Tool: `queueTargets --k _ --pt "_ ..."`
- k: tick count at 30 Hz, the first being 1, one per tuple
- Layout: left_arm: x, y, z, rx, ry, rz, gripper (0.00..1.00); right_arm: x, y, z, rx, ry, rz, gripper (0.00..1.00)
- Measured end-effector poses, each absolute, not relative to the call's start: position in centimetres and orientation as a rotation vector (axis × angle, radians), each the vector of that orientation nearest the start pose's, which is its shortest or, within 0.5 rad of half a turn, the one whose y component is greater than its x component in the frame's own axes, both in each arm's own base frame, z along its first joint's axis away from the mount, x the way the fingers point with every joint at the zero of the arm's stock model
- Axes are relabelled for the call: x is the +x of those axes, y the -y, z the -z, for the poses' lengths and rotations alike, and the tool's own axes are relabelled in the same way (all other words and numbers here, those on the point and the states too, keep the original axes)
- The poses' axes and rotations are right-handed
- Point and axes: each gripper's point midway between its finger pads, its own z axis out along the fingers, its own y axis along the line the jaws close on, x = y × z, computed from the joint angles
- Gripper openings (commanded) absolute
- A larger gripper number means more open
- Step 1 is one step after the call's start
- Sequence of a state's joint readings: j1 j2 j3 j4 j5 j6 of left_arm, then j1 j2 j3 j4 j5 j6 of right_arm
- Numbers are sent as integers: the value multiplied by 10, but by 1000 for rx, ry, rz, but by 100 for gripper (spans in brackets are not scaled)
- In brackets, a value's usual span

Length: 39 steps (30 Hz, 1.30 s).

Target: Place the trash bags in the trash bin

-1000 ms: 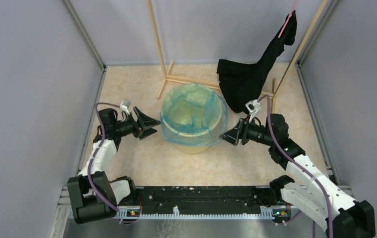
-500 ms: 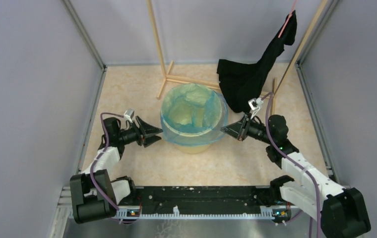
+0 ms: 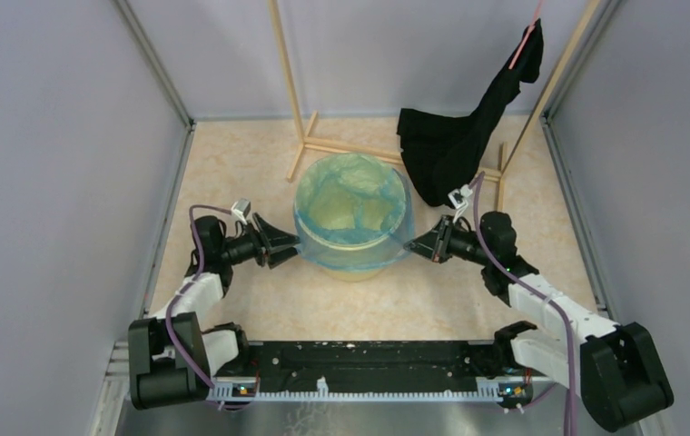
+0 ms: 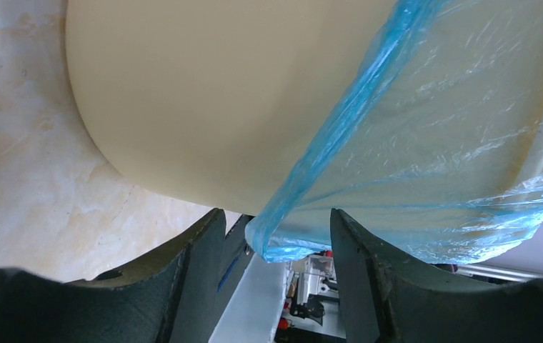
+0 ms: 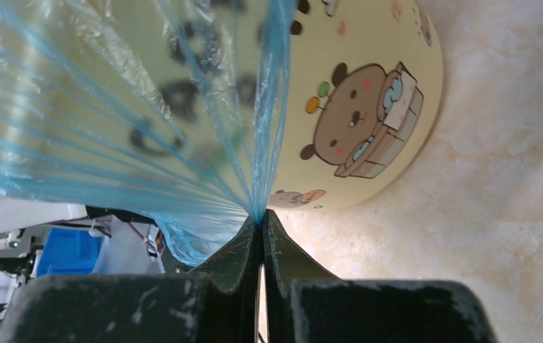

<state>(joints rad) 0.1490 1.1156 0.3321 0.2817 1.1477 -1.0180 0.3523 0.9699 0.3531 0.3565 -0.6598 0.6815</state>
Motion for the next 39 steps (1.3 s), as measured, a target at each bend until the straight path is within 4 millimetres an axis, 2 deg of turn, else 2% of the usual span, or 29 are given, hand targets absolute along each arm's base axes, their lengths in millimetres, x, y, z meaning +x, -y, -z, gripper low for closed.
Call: queueTargets --k 5,11,13,17,22,27,31,36,37,39 --pt "234 147 -153 -431 -2103 1714 48 228 -220 -140 -152 -2042 -1299 0" --pt "236 150 -151 -439 -2109 1719 27 228 -220 -139 -151 -2046 -1297 0" --pt "238 149 -148 -446 -2114 1715 19 228 -220 -138 -148 -2048 -1292 0" --pt "241 148 -139 -480 -2132 1694 10 233 -214 -130 -111 -2076 -1236 0" --pt "245 145 -116 -564 -2188 1653 1 241 -205 -117 -65 -2105 -1133 0" --pt "245 150 -97 -612 -2251 1636 0 242 -208 -100 -58 -2156 -1081 0" --pt "243 160 -90 -601 -2291 1618 0 237 -218 -82 -70 -2215 -1059 0" --pt "245 162 -82 -611 -2312 1586 4 243 -216 -76 -40 -2221 -1014 0" --pt "245 162 -81 -616 -2314 1579 6 244 -214 -75 -34 -2223 -1001 5" --pt "245 161 -79 -615 -2317 1567 11 244 -210 -71 -22 -2241 -966 25"
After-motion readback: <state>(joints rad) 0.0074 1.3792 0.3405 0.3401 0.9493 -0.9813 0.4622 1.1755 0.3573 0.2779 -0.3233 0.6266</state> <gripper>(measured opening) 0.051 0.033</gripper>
